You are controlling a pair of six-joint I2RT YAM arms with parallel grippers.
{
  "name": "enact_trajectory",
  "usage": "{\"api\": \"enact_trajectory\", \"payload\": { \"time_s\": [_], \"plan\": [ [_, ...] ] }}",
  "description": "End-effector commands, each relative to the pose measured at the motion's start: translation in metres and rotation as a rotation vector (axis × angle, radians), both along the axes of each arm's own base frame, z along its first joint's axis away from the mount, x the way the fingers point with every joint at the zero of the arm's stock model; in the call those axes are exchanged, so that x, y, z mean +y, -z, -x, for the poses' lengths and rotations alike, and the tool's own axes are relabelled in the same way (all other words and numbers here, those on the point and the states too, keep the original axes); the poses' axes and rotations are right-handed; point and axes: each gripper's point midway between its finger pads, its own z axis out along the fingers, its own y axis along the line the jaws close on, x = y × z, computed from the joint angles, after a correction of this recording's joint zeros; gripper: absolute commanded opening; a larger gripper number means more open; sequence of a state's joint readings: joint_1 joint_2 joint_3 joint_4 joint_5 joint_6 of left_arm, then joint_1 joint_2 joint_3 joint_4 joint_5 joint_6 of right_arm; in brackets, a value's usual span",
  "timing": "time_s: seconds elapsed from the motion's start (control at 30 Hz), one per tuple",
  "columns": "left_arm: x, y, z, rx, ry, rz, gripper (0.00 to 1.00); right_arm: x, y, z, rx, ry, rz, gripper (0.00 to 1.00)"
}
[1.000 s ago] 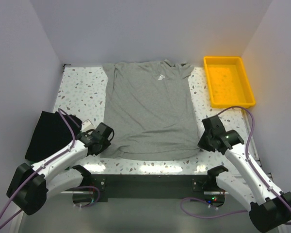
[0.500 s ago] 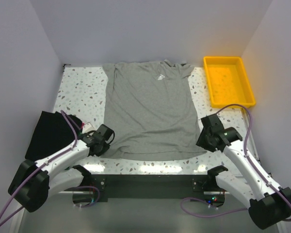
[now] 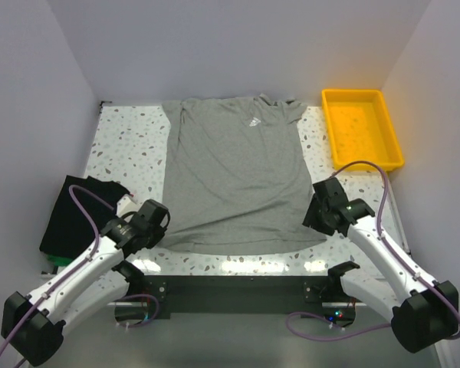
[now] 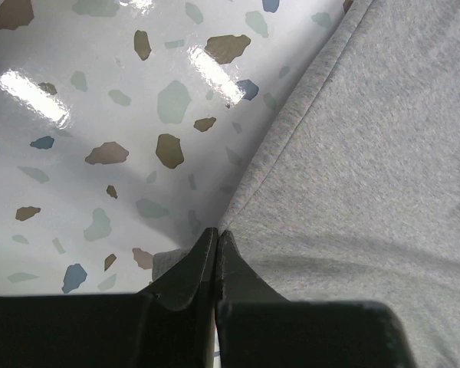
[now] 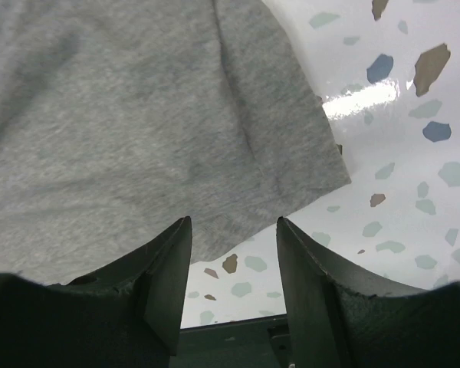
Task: Fold and stack the t-shirts
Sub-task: Flatten the tshirt out
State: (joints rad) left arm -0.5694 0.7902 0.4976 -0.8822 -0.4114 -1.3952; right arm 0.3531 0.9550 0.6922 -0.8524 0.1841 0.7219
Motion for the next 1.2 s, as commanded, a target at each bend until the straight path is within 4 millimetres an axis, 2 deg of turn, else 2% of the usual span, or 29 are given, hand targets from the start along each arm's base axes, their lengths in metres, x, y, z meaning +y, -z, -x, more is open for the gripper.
{"api": "enact_trajectory", "payload": {
  "time_s": [0.0,0.1,0.17,0.3,0.4,0.43,0.53,0.6,0.73,0.8,0.83,0.87,1.03,1.17],
  "plan": [
    [0.008,-0.01,0.006,0.014,-0.048,-0.01,0.0,0.0,0.013,-0.001,-0.02,0.049,-0.019,0.53],
    [0.01,-0.007,0.009,0.026,-0.054,-0.014,0.0,-0.016,0.024,0.002,-0.024,0.121,0.039,0.64],
    [0.011,-0.006,0.01,0.023,-0.055,-0.015,0.0,-0.014,0.033,0.005,-0.008,0.129,0.029,0.64],
    [0.009,-0.007,0.01,0.023,-0.049,-0.008,0.0,-0.008,0.048,-0.003,0.0,0.141,0.009,0.59],
    [0.009,-0.006,0.009,0.022,-0.047,-0.008,0.0,-0.004,0.057,-0.005,0.024,0.14,0.002,0.51],
    [0.009,-0.007,0.01,0.022,-0.047,-0.008,0.0,-0.004,0.062,-0.002,0.048,0.141,0.006,0.43],
    [0.01,-0.008,0.01,0.019,-0.044,-0.01,0.0,-0.006,0.068,0.003,0.066,0.152,0.014,0.36],
    [0.011,-0.008,0.011,0.024,-0.043,-0.015,0.0,-0.007,0.066,0.008,0.074,0.155,0.011,0.24],
    [0.012,-0.012,0.011,0.017,-0.039,-0.016,0.0,-0.014,0.043,0.011,0.026,0.17,0.015,0.06],
    [0.011,-0.013,0.011,0.015,-0.037,-0.012,0.0,-0.014,0.021,0.008,-0.035,0.171,-0.004,0.0],
    [0.011,-0.013,0.012,0.017,-0.036,-0.011,0.0,-0.018,0.016,0.015,-0.026,0.173,0.005,0.0],
    [0.01,-0.014,0.012,0.017,-0.033,-0.007,0.0,-0.018,0.002,0.012,-0.068,0.179,-0.013,0.0],
    [0.01,-0.02,0.015,0.027,-0.03,-0.004,0.0,-0.023,-0.023,0.025,-0.089,0.185,-0.024,0.0],
    [0.012,-0.034,0.015,0.007,-0.034,0.001,0.0,-0.031,-0.062,0.028,-0.172,0.209,-0.025,0.0]
  ]
}}
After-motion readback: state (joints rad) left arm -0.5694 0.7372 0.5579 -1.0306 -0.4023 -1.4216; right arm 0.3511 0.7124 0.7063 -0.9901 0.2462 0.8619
